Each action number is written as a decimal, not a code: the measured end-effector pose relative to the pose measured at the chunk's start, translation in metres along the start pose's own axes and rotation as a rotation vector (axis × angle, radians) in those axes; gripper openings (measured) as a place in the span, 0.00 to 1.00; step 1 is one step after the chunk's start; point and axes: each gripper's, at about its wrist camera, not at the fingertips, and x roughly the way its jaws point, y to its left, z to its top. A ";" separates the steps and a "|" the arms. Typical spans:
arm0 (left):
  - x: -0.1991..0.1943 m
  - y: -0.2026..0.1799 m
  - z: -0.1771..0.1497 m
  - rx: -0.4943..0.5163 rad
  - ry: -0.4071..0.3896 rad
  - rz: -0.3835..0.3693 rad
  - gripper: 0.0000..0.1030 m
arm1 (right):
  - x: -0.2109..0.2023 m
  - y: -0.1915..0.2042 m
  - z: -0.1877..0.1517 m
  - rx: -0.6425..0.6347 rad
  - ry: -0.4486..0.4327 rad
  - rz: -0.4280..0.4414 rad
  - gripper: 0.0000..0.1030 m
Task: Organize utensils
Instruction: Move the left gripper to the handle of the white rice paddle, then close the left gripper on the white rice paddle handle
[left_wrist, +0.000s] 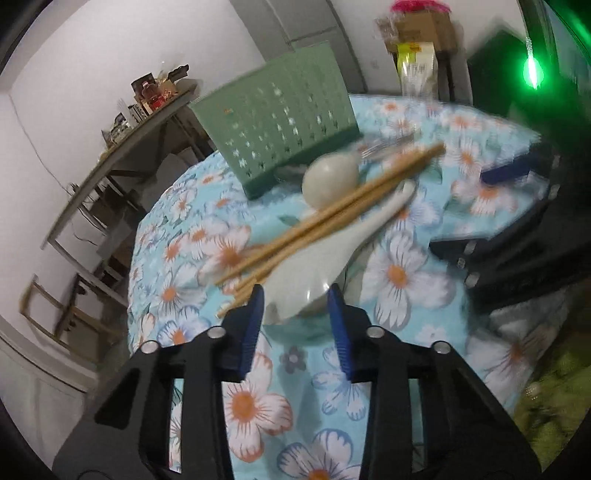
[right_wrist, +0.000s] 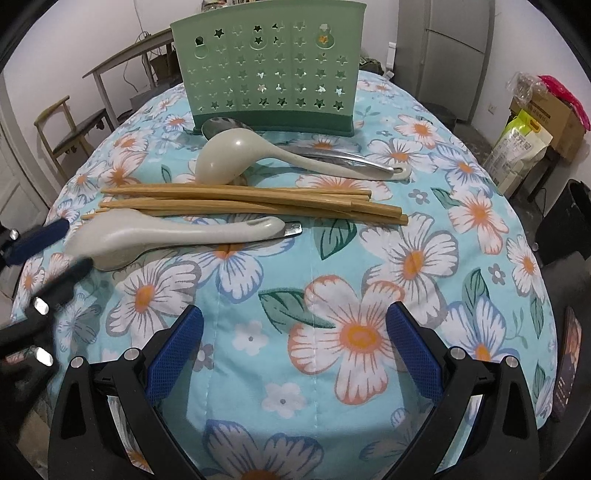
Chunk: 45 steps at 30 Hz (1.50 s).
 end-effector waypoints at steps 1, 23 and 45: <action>0.000 0.003 0.003 -0.017 -0.002 -0.013 0.27 | 0.000 0.000 0.001 -0.001 0.004 0.000 0.94; 0.034 0.070 0.004 -0.306 -0.055 -0.219 0.25 | 0.009 0.001 0.011 0.012 0.055 -0.007 0.94; 0.045 0.054 0.002 -0.193 -0.063 -0.341 0.26 | 0.015 0.002 0.017 0.027 0.052 -0.019 0.94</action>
